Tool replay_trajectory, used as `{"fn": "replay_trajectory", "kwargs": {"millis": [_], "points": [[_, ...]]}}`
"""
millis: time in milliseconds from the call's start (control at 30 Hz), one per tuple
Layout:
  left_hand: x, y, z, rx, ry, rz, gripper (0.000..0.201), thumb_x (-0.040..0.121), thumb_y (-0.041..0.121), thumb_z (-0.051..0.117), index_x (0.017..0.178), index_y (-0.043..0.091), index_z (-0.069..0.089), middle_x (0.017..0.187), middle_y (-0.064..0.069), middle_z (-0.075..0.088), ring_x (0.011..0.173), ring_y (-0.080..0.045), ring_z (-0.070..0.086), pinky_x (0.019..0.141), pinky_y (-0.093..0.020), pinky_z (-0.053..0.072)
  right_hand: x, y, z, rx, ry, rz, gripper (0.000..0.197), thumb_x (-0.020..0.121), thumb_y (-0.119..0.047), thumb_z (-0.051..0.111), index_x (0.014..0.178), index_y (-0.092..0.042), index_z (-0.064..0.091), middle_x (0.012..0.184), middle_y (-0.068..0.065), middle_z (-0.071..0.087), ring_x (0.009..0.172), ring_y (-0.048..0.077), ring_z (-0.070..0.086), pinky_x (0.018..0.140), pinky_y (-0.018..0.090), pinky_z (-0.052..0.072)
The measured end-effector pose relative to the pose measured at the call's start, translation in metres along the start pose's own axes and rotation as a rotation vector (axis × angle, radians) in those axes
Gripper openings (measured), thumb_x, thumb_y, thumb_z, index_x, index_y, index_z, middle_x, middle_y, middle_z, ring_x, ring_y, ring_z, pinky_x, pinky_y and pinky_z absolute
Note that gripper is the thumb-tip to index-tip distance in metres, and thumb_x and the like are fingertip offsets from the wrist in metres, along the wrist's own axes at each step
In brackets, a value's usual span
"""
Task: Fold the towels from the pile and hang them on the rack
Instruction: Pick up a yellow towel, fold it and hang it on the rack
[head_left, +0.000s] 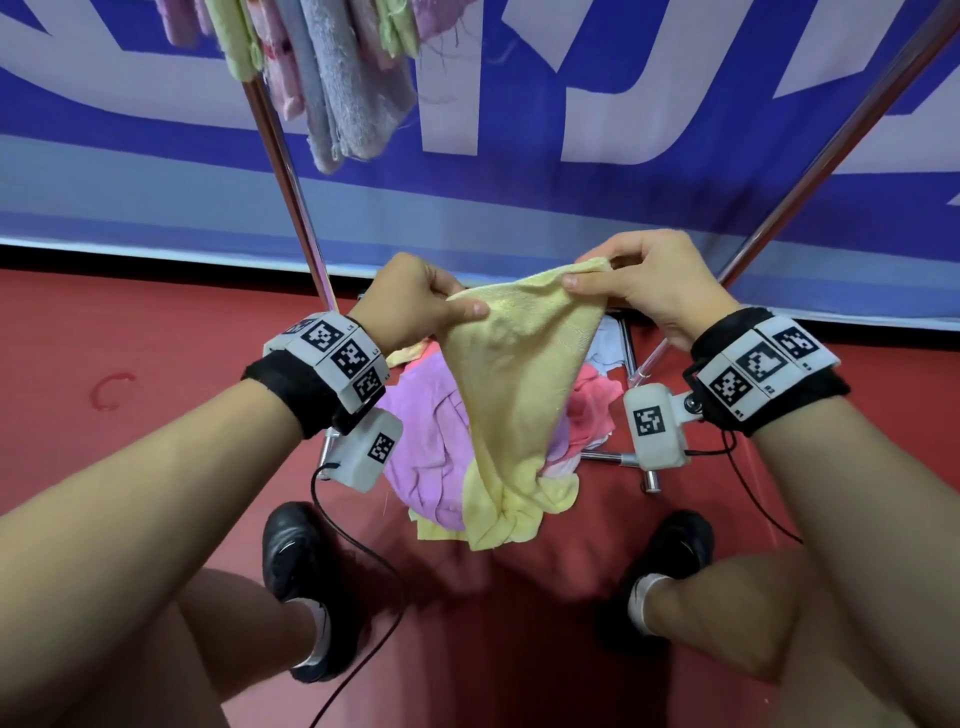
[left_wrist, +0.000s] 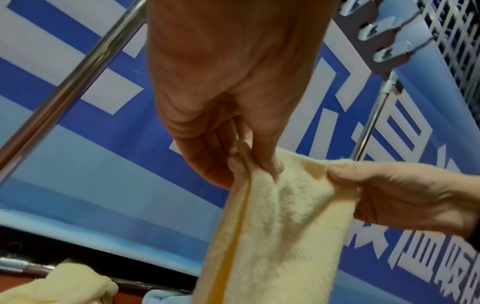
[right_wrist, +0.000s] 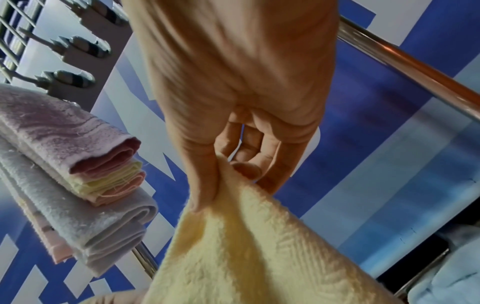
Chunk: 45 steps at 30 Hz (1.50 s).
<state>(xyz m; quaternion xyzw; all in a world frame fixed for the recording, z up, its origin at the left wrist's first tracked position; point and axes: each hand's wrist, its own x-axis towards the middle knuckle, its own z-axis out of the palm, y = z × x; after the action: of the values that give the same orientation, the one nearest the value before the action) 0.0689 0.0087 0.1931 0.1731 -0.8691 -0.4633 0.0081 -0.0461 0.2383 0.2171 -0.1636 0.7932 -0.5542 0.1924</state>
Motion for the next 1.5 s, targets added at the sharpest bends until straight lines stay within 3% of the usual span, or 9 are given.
{"fn": "replay_trajectory", "kwargs": {"millis": [167,267,567,733,833,1000,1167,1367,1500], "points": [[0.002,0.001,-0.005,-0.137,0.141,0.037,0.015,0.073,0.014,0.088,0.076,0.019,0.074,0.078,-0.014,0.073,0.069,-0.012,0.063,0.079,-0.04,0.058,0.003,0.004,-0.001,0.037,-0.021,0.066,0.027,0.077,-0.01,0.088,0.099,0.001,0.077,0.096,0.017,0.076,0.086,0.021,0.072,0.093,0.042,0.061],[0.001,0.005,-0.006,-0.221,0.154,0.056,0.023,0.073,-0.002,0.084,0.082,0.016,0.072,0.078,-0.01,0.072,0.072,-0.013,0.064,0.083,-0.039,0.058,0.0,0.002,0.001,0.101,-0.1,0.091,0.026,0.085,-0.009,0.08,0.105,0.006,0.075,0.103,0.02,0.076,0.084,0.017,0.073,0.083,0.032,0.061],[-0.007,0.022,-0.016,-0.244,-0.141,0.205,0.037,0.079,-0.016,0.071,0.099,0.015,0.063,0.103,-0.007,0.069,0.096,-0.016,0.065,0.088,-0.031,0.05,0.002,-0.001,-0.005,0.183,0.009,0.11,0.011,0.082,-0.017,0.085,0.082,-0.016,0.074,0.085,0.003,0.075,0.079,0.014,0.07,0.085,0.035,0.059],[-0.017,0.033,-0.02,-0.221,-0.338,0.239,0.025,0.076,-0.005,0.065,0.098,0.007,0.067,0.101,0.001,0.071,0.098,-0.011,0.063,0.09,-0.03,0.046,0.001,-0.001,0.001,0.052,0.082,-0.015,0.019,0.084,-0.027,0.084,0.095,-0.011,0.08,0.095,0.012,0.079,0.08,0.025,0.072,0.076,0.041,0.061],[-0.018,0.039,-0.019,-0.135,-0.324,0.206,0.043,0.082,-0.013,0.057,0.109,0.015,0.074,0.111,0.0,0.075,0.104,-0.016,0.068,0.092,-0.029,0.053,0.0,-0.002,0.006,-0.052,0.151,-0.073,0.026,0.085,-0.039,0.082,0.086,-0.013,0.08,0.067,0.005,0.07,0.053,0.017,0.054,0.052,0.03,0.045],[-0.018,0.041,-0.016,-0.046,-0.238,0.144,0.047,0.083,-0.005,0.06,0.109,0.03,0.078,0.103,0.021,0.073,0.094,0.003,0.064,0.089,-0.015,0.049,-0.002,-0.003,0.01,-0.263,0.302,-0.206,0.034,0.076,-0.058,0.08,0.075,-0.024,0.078,0.058,-0.008,0.057,0.059,0.005,0.049,0.064,0.029,0.044],[-0.014,0.039,-0.005,-0.328,-0.12,-0.037,0.039,0.086,-0.009,0.056,0.114,0.012,0.073,0.08,-0.011,0.061,0.061,-0.015,0.057,0.059,-0.023,0.055,-0.012,-0.005,0.027,-0.331,0.313,-0.414,0.023,0.083,-0.046,0.079,0.083,-0.023,0.081,0.071,-0.007,0.07,0.068,0.006,0.059,0.069,0.023,0.048],[-0.013,0.038,0.009,-0.6,-0.093,-0.108,0.033,0.096,0.026,0.065,0.107,-0.004,0.07,0.091,-0.02,0.066,0.079,-0.027,0.063,0.068,-0.033,0.056,-0.022,0.004,0.065,-0.372,0.155,-0.54,0.019,0.082,-0.033,0.08,0.092,-0.017,0.081,0.076,0.001,0.065,0.065,0.013,0.057,0.067,0.024,0.048],[-0.011,0.035,0.007,-0.605,-0.032,-0.097,0.016,0.091,0.019,0.07,0.095,0.004,0.072,0.088,-0.019,0.068,0.076,-0.026,0.063,0.074,-0.038,0.055,-0.026,0.003,0.068,-0.303,0.118,-0.511,0.019,0.082,-0.022,0.083,0.099,-0.015,0.081,0.078,0.002,0.067,0.067,0.014,0.06,0.069,0.02,0.049]]}}
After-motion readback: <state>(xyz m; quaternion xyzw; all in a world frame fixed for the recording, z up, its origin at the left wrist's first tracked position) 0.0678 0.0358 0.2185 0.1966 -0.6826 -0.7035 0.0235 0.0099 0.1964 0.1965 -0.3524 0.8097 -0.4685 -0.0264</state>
